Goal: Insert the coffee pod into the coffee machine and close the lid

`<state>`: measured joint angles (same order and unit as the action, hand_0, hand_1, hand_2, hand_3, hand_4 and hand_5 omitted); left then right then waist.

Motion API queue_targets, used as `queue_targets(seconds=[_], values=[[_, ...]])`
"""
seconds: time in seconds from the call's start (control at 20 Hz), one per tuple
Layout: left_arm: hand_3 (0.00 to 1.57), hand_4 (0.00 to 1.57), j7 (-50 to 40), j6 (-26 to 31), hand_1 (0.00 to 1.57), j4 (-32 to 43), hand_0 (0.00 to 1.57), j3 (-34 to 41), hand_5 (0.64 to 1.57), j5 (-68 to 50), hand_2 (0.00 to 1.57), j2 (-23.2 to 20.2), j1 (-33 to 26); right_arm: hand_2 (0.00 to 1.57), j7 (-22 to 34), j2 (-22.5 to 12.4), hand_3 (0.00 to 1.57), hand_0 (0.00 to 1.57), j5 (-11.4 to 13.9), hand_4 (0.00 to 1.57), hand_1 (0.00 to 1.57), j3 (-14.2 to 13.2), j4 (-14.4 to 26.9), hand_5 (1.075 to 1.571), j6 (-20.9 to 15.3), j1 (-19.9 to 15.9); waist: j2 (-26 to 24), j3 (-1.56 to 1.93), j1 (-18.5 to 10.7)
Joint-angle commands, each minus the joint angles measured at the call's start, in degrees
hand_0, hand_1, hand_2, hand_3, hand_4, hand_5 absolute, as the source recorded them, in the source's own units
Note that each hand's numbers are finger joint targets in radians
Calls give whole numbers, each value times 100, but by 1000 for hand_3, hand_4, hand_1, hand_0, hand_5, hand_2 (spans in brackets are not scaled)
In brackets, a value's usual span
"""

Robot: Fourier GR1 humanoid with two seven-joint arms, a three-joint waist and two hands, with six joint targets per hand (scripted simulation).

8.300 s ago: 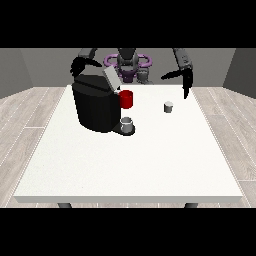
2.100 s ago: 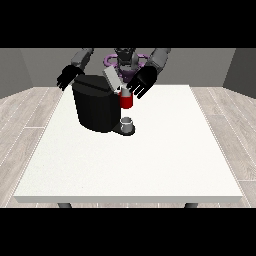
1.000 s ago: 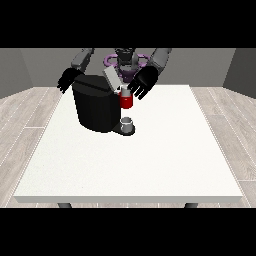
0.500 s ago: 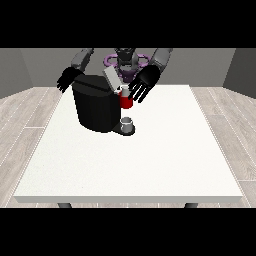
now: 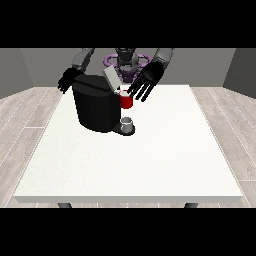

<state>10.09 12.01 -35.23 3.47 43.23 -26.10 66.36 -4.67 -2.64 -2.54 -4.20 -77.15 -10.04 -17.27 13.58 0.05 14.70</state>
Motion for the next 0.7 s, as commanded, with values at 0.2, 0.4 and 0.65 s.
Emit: queue_targets(seconds=[0.2,0.4,0.65], values=[[0,0,-49,184,0,-174,0,-90,1571,35,0,270,-308,0,18,-155,0,0,-159,424,0,-256,288,1571,58,60,-492,-3,-313],[0,0,-103,141,0,-319,0,97,1571,-212,0,553,-452,0,-365,77,0,0,-12,392,0,-203,534,1571,-188,250,-574,-3,-529],[0,0,-111,-11,0,-350,0,853,1571,-1113,0,1030,-1066,0,-170,-258,0,0,-328,387,0,-498,507,1571,168,745,-1315,-7,-775]])
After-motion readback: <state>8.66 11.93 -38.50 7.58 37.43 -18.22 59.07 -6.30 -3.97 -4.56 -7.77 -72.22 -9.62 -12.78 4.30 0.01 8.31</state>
